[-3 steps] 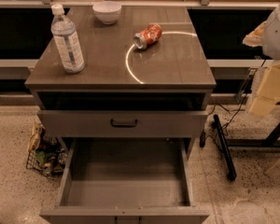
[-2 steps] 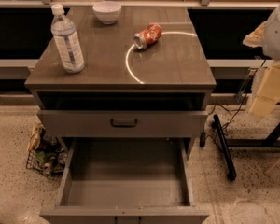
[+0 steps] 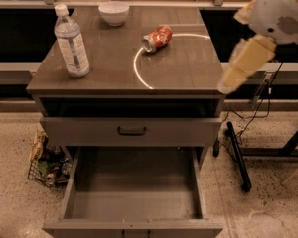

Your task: Place blue plastic bottle into middle drawer

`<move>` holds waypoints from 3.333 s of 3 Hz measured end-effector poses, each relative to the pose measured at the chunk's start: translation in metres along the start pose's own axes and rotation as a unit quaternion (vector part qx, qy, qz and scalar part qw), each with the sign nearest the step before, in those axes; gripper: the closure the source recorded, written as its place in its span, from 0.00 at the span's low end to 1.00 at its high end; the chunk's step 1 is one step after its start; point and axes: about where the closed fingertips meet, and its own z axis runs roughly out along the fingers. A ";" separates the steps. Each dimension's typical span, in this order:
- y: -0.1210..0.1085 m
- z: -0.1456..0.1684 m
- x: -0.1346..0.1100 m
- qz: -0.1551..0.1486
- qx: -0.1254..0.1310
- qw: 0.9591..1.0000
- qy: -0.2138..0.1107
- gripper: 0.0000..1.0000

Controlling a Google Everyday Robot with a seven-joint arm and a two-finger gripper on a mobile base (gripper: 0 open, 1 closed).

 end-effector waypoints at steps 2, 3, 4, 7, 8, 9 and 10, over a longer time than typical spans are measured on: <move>-0.035 0.074 -0.121 0.062 -0.028 0.982 -0.179 0.00; -0.050 0.120 -0.181 0.096 -0.051 0.970 -0.218 0.00; -0.046 0.119 -0.180 0.092 -0.053 0.971 -0.216 0.00; -0.039 0.215 -0.228 0.140 -0.034 0.946 -0.291 0.00; -0.054 0.233 -0.268 0.138 -0.040 0.927 -0.345 0.00; -0.052 0.243 -0.308 0.119 -0.070 0.909 -0.393 0.00; -0.043 0.247 -0.333 0.096 -0.103 0.895 -0.423 0.00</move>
Offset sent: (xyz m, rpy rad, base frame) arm 0.1281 0.1736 -0.0052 0.5563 -0.0140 0.0279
